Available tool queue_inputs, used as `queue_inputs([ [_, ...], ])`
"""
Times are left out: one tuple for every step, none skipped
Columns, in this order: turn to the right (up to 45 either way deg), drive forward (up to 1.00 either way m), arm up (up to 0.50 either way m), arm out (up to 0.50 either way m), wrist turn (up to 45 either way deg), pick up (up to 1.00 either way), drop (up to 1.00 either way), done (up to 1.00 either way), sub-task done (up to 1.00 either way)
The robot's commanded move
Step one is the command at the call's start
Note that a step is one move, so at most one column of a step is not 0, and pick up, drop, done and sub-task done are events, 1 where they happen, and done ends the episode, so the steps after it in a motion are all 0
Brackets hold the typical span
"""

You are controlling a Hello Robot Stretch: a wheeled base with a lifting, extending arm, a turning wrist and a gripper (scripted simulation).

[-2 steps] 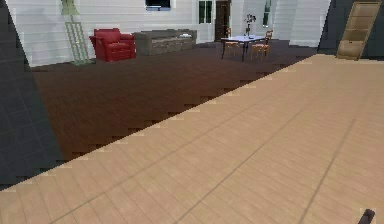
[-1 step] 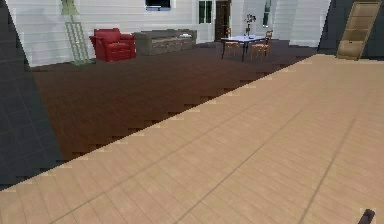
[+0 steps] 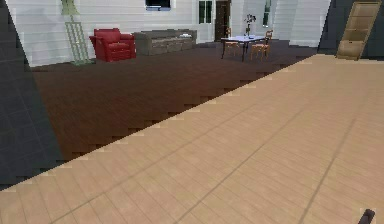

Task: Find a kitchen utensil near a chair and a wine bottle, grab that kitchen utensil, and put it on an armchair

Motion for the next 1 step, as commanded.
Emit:
queue_inputs([
  [0.0,0.0,0.1,0.0,0.0,0.0,0.0,0.0,0.0],
])
